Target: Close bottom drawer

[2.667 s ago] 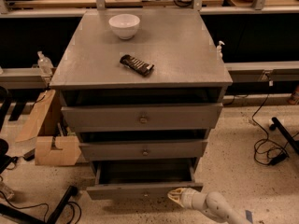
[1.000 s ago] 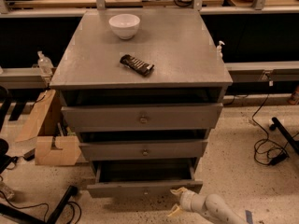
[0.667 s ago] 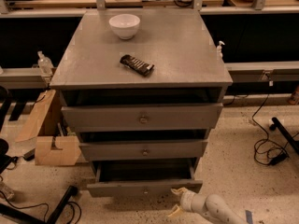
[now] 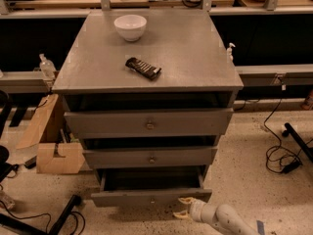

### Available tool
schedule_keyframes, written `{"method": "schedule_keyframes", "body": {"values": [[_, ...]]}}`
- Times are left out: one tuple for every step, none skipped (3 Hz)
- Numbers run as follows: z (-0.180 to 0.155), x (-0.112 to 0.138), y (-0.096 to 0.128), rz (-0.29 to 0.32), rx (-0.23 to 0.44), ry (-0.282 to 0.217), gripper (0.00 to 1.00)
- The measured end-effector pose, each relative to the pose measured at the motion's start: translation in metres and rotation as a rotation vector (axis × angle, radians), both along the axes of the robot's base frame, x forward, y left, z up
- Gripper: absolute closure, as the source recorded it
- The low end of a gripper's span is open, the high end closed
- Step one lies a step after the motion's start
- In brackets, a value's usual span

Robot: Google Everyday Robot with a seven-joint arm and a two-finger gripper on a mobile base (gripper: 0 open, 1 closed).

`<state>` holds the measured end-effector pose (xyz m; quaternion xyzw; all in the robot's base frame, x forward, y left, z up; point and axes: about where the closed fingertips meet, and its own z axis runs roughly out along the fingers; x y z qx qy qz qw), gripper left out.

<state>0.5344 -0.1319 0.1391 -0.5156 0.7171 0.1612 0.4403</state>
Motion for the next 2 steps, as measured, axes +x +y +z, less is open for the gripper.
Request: {"method": "schedule_keyframes", "body": {"values": [[-0.0006, -0.0006, 0.0023, 0.002, 0.002, 0.001, 0.64], [-0.0009, -0.0013, 0.0055, 0.007, 0.005, 0.002, 0.95]]}}
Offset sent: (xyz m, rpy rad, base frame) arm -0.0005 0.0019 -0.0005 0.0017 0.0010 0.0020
